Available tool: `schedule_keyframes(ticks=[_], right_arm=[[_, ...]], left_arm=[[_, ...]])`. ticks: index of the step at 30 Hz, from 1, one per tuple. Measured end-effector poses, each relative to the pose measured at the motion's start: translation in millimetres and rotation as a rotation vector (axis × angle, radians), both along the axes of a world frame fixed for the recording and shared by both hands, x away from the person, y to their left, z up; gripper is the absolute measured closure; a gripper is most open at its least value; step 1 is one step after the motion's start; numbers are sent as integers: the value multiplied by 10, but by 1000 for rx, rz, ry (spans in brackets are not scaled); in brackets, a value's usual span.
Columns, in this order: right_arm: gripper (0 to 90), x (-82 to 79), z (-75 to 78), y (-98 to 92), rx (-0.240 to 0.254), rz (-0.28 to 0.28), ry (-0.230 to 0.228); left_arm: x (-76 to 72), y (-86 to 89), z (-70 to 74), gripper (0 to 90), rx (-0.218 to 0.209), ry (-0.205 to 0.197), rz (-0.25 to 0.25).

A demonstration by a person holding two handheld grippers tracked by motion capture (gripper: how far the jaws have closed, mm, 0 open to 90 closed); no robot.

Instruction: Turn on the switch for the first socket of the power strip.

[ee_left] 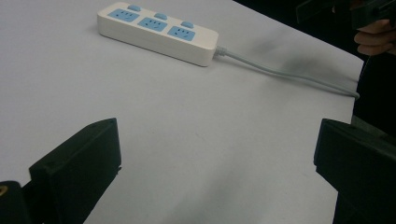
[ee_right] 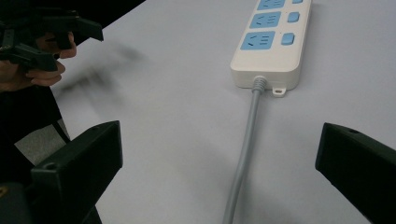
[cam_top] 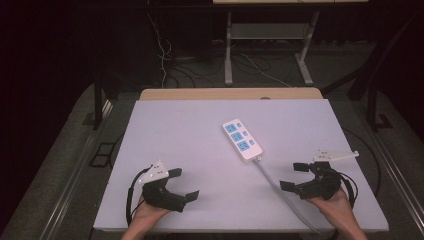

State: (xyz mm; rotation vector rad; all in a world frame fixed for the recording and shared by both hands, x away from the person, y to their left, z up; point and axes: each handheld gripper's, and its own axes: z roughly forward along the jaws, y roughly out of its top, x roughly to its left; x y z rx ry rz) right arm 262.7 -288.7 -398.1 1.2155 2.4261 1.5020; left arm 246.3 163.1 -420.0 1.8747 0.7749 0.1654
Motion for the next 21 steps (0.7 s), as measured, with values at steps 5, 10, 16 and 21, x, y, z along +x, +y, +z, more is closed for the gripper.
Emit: schedule_keyframes(ticks=[5, 10, 16, 21], right_arm=[[2, 39, 63, 38, -13, 12, 2], [3, 96, 133, 80, -32, 32, 2], [3, 175, 232, 138, -50, 54, -3], [3, 235, 300, 180, -62, 65, -6]], left_arm=[[1, 2, -1, 0, -1, 0, 0], [-3, 0, -3, 0, -2, 3, 1], [-2, 2, -3, 0, -3, 3, 2], [-6, 8, -2, 0, -8, 3, 6]])
